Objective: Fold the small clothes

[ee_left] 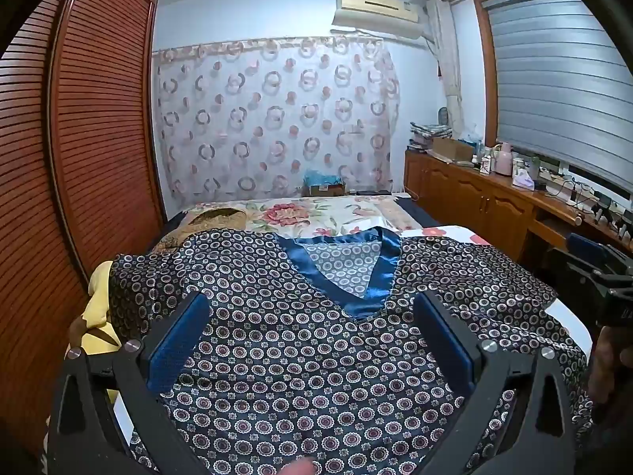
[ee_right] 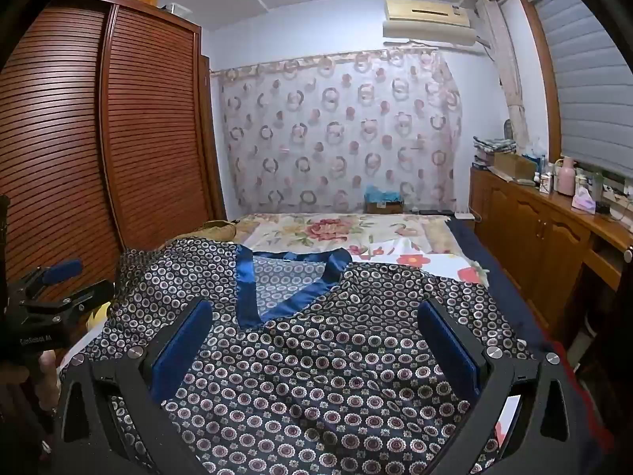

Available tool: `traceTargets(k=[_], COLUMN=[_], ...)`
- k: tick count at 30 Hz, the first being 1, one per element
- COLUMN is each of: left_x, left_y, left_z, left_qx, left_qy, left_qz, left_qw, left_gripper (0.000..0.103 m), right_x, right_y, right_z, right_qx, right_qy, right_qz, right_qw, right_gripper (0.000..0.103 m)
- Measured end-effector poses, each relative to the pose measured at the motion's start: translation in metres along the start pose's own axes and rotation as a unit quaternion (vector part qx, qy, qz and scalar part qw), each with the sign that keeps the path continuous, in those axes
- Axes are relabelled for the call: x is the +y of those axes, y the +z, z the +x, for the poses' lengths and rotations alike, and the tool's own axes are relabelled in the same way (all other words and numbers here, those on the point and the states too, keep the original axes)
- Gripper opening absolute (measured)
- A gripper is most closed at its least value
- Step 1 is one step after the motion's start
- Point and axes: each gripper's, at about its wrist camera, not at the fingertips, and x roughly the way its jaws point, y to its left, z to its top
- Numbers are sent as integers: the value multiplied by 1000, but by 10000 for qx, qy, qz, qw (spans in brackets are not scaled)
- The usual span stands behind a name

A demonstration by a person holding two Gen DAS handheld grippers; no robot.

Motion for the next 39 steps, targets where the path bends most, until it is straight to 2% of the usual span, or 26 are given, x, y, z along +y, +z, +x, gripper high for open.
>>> traceTargets(k=[39], left_x=[-3], left_y=[2], left_z=[-4], left_qx=[-44], left_qy=[52], left_qz=[54], left_qw=[10000], left_gripper=[103], right_x=[3], right_y=[-1], right_z=[3], right_qx=[10], right_qy=[-2], right_qz=[8], right_qw=[10000], right_gripper=[103])
